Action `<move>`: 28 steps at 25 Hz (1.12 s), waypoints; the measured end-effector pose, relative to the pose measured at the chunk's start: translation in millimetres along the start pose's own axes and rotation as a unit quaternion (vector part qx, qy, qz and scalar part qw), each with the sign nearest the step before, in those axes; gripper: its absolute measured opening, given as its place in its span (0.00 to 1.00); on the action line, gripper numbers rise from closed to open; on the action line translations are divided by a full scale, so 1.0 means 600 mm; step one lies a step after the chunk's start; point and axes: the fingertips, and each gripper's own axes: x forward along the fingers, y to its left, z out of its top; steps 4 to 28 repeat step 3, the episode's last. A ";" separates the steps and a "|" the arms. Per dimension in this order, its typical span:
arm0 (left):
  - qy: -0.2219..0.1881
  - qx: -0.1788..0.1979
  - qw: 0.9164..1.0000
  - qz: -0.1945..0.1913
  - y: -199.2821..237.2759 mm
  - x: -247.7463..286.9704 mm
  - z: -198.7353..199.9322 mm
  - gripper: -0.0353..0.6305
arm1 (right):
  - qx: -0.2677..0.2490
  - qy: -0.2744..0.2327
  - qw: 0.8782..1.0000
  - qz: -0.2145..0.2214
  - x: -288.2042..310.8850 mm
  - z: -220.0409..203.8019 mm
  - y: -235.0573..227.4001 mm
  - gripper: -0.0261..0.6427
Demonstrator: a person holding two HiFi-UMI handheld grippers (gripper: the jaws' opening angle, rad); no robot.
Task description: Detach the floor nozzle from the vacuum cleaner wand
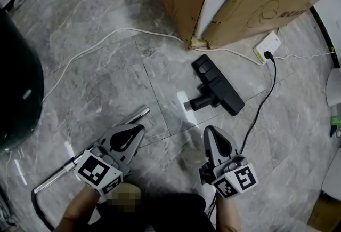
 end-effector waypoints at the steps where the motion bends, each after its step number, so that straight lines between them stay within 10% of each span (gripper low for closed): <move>1: 0.001 -0.020 1.000 -0.013 -0.007 0.003 -0.005 0.07 | 0.002 0.002 1.000 0.001 -0.001 -0.002 0.000 0.06; 3: 0.003 -0.063 0.997 -0.038 -0.020 0.009 -0.016 0.07 | 0.008 0.006 1.000 0.002 -0.002 -0.007 0.001 0.06; 28: 0.003 -0.063 0.997 -0.038 -0.020 0.009 -0.016 0.07 | 0.008 0.006 1.000 0.002 -0.002 -0.007 0.001 0.06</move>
